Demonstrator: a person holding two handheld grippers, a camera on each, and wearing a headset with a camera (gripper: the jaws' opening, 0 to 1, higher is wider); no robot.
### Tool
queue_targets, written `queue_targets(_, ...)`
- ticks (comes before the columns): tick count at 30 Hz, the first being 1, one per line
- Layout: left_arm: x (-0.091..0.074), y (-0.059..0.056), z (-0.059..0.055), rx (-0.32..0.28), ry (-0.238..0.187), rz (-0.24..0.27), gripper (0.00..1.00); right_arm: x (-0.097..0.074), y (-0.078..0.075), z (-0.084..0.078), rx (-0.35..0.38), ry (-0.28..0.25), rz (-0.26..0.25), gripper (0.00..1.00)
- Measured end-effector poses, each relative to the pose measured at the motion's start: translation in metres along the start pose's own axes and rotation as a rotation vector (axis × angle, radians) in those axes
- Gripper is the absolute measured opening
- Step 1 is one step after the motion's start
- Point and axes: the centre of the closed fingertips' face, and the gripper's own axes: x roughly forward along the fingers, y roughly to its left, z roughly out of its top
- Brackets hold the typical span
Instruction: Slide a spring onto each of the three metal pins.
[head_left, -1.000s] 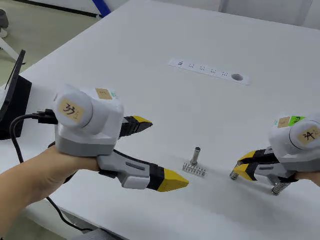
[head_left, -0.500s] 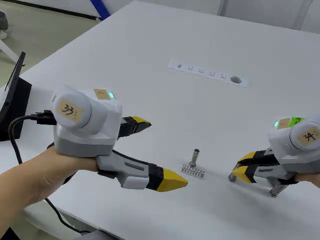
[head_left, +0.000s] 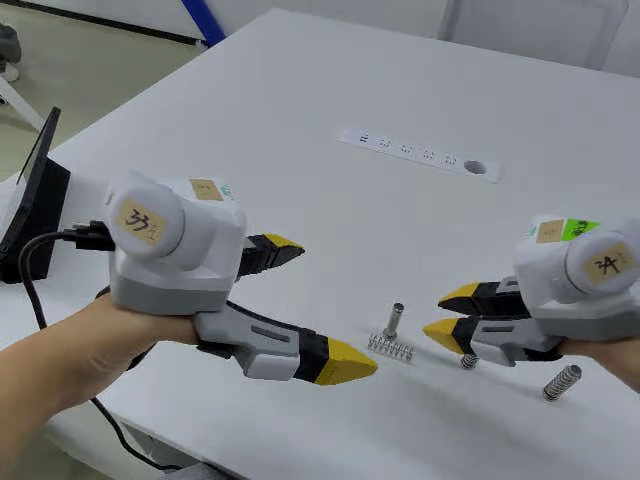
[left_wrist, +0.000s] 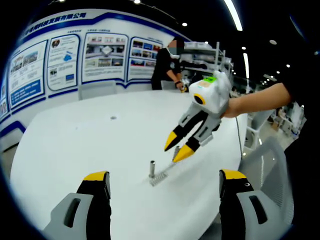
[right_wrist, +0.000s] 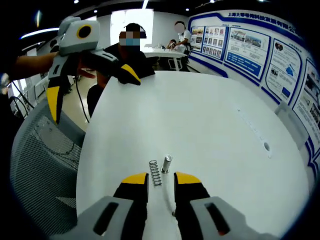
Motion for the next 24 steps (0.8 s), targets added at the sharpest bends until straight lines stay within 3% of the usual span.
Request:
queue_targets(3,-0.005,0.001,-0.001,-0.019,-0.015,0.004,0.92,0.013,0.005,-0.008,-0.022,0.04,0.013,0.21)
queue_targets(13,-0.01,0.005,-0.013,-0.03,0.007,0.013,0.91,0.037,0.006,-0.02,-0.02,0.09,0.045,0.21)
queue_targets(24,-0.01,0.006,-0.024,-0.044,0.024,0.01,0.91,0.049,0.007,-0.032,-0.032,0.14,0.061,0.2)
